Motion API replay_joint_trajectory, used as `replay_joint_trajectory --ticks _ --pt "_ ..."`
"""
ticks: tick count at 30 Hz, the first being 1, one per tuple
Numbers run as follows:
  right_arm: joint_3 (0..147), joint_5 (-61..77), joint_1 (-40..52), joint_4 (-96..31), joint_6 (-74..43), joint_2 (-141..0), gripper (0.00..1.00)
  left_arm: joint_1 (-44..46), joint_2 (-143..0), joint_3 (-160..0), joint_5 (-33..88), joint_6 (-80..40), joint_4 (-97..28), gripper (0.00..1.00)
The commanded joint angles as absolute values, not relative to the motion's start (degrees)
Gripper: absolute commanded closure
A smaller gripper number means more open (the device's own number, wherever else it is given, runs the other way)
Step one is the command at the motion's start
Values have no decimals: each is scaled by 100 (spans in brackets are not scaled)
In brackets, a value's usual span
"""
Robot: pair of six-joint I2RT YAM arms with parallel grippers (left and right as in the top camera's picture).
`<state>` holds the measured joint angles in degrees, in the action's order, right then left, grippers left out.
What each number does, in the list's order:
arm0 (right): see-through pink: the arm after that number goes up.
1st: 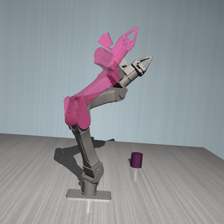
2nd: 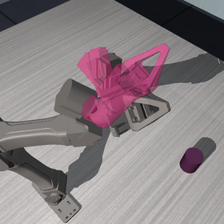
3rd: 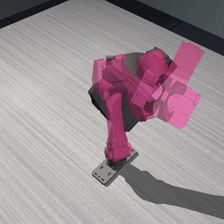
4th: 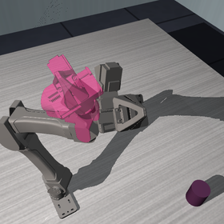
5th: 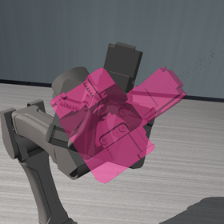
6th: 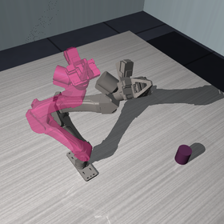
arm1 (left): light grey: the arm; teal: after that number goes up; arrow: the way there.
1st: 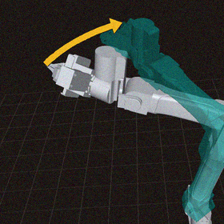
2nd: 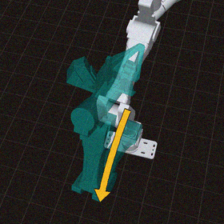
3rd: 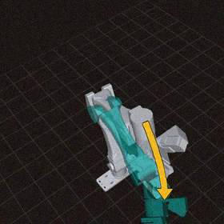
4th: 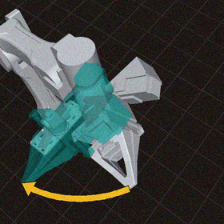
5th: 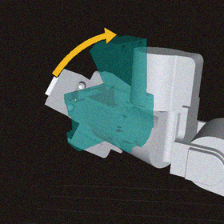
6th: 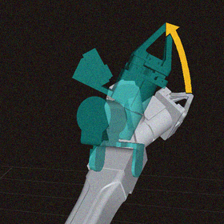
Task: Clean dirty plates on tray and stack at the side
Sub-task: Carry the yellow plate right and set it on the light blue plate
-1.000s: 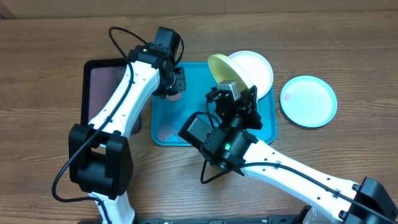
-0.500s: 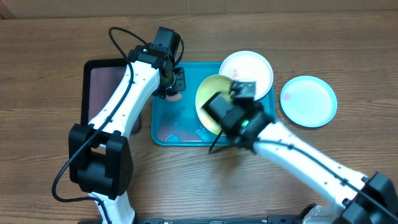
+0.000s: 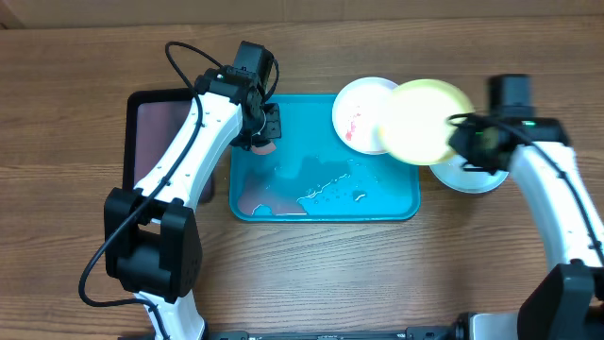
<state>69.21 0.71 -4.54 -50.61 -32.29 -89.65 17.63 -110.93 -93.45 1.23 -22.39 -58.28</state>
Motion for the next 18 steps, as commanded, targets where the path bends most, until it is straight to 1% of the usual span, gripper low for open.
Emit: replay_joint_trajectory --ticks 1,2,7,14,15,16,17,18 --pt "6934 150 -1140 -4995 -3100 -9041 96 1802 -11135 -9347 64 -2318 -5819 96" --pt "6838 -38 -1452 -4956 -3100 -9122 96 1802 -11135 -9347 64 -2318 -5819 96" --pt "6753 -357 -1922 -4976 -3105 -9461 96 1802 -11135 -9347 64 -2318 -5828 96" --pt "6753 -401 -2001 -4932 -3105 -9915 96 1802 -11135 -9347 64 -2318 -5830 96" --pt "6753 -399 -1999 -4936 -3105 -9942 95 1802 -11135 -9347 64 -2318 -5830 96" --pt "6753 -397 -1994 -4941 -3103 -9957 88 1802 -11135 -9347 64 -2318 -5828 96" --pt "6755 -375 -1994 -4943 -3103 -9957 77 1802 -11135 -9347 64 -2318 -5828 96" --pt "6759 -298 -1994 -4941 -3100 -9957 69 1802 -11135 -9347 62 -2318 -5826 96"
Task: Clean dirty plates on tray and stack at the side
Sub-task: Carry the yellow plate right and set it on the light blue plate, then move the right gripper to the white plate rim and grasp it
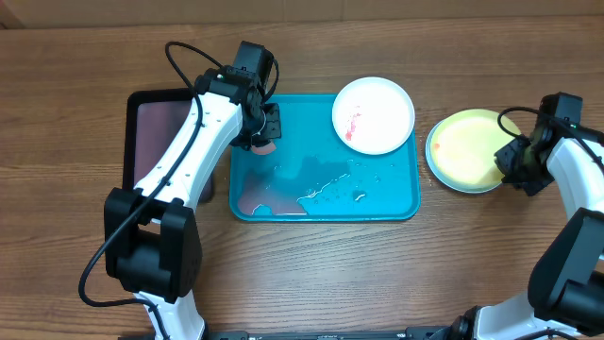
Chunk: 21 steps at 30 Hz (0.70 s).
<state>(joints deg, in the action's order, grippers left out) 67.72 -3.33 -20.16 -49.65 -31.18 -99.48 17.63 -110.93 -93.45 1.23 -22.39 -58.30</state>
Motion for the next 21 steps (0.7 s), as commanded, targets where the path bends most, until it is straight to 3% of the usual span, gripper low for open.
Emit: replay_joint_trajectory --ticks 1,10,16,21 --pt "6781 -132 -1994 -4950 -3089 -9955 60 1802 -11135 -9347 62 -2318 -5824 96" --pt "7432 1973 -1594 -4882 -2202 -9955 52 1802 -11135 -9347 64 -2320 -5800 96" --pt "7428 1789 -526 -4219 -2598 -10007 53 1802 -11135 -9347 62 -2318 -5739 96" --pt "7428 541 327 -3957 -3717 -10322 56 1802 -11135 -9347 62 -2320 -5647 96"
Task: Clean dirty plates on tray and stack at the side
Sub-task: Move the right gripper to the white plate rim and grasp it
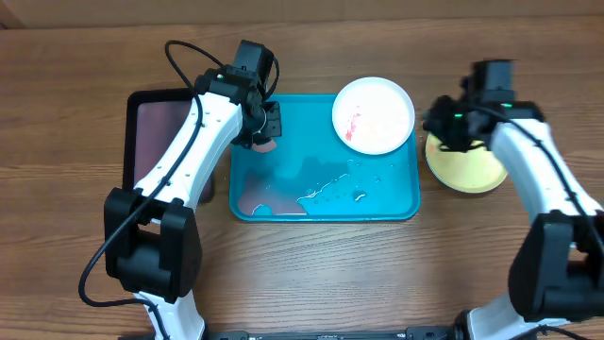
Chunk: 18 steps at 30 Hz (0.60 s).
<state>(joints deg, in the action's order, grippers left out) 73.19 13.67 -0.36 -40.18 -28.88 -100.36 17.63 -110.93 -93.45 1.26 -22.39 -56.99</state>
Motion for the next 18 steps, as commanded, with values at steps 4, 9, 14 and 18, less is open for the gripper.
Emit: replay_joint_trajectory --ticks 4,9,14,18 --pt "7428 388 657 -3833 -3948 -10678 61 1802 -11135 -9347 62 -2320 -5653 96" --pt "7428 395 740 -3800 -3948 -11000 65 1802 -11135 -9347 62 -2320 -5651 96" --pt "7426 416 751 -3881 -3903 -11236 75 1804 -11135 -9347 62 -2320 -5651 96" --pt "7426 681 832 -3975 -3496 -11264 89 1802 -11135 -9347 62 -2318 -5651 96"
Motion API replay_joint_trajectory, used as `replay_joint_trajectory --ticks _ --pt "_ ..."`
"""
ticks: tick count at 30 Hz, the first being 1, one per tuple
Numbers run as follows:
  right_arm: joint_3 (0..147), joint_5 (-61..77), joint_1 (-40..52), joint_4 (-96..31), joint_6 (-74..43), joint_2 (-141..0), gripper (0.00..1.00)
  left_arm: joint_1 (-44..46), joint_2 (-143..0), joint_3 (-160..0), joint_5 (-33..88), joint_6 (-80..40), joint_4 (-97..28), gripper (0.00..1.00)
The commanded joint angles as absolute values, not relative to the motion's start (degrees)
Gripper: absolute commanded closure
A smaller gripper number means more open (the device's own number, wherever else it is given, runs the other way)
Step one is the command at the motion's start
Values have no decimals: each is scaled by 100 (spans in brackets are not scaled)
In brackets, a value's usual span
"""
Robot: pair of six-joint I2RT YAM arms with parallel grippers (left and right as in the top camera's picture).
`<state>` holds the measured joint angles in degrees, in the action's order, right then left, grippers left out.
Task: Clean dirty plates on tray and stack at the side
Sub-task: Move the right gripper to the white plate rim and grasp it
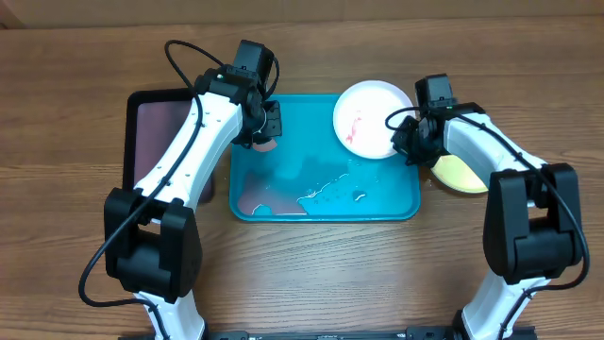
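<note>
A white plate (368,113) with red smears lies in the back right corner of the teal tray (326,194). My right gripper (400,142) is at the plate's right rim; its fingers are hidden under the wrist, so its state is unclear. A yellow-green plate (458,173) rests on the table to the right of the tray, partly covered by the right arm. My left gripper (263,142) hangs over the tray's back left corner, shut on a small pinkish sponge (265,145).
Water pools and droplets (326,189) lie on the tray floor, with a pinkish puddle (253,198) at its front left. A dark tray with a pink mat (160,132) stands left of the teal tray, under the left arm.
My right gripper has moved left from above the yellow-green plate to the right rim of the white plate. The left arm has not moved.
My right gripper first held the yellow-green plate in the air beside the tray. Then the plate lay on the table to the right, with the gripper at its right edge. The gripper then stood over that plate's back left, and now it is at the white plate.
</note>
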<state>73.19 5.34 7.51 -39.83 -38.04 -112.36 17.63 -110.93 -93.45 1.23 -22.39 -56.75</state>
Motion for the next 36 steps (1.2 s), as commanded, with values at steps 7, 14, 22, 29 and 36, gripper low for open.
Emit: replay_joint_trajectory --ticks 7,14,22,29,36 --pt "7426 902 1505 -4781 -3245 -11264 96 1802 -11135 -9347 62 -2320 -5647 96" --pt "7509 1855 2294 -5113 -2622 -11253 87 1802 -11135 -9347 64 -2320 -5651 96" --pt "7999 1492 2126 -4945 -1144 -11253 35 1804 -11135 -9347 67 -2320 -5651 96" --pt "7988 1125 1986 -4180 -701 -11609 26 1804 -11135 -9347 106 -2340 -5651 96" --pt "7985 1227 1986 -4174 -742 -11911 40 1890 -11135 -9347 106 -2342 -5625 96"
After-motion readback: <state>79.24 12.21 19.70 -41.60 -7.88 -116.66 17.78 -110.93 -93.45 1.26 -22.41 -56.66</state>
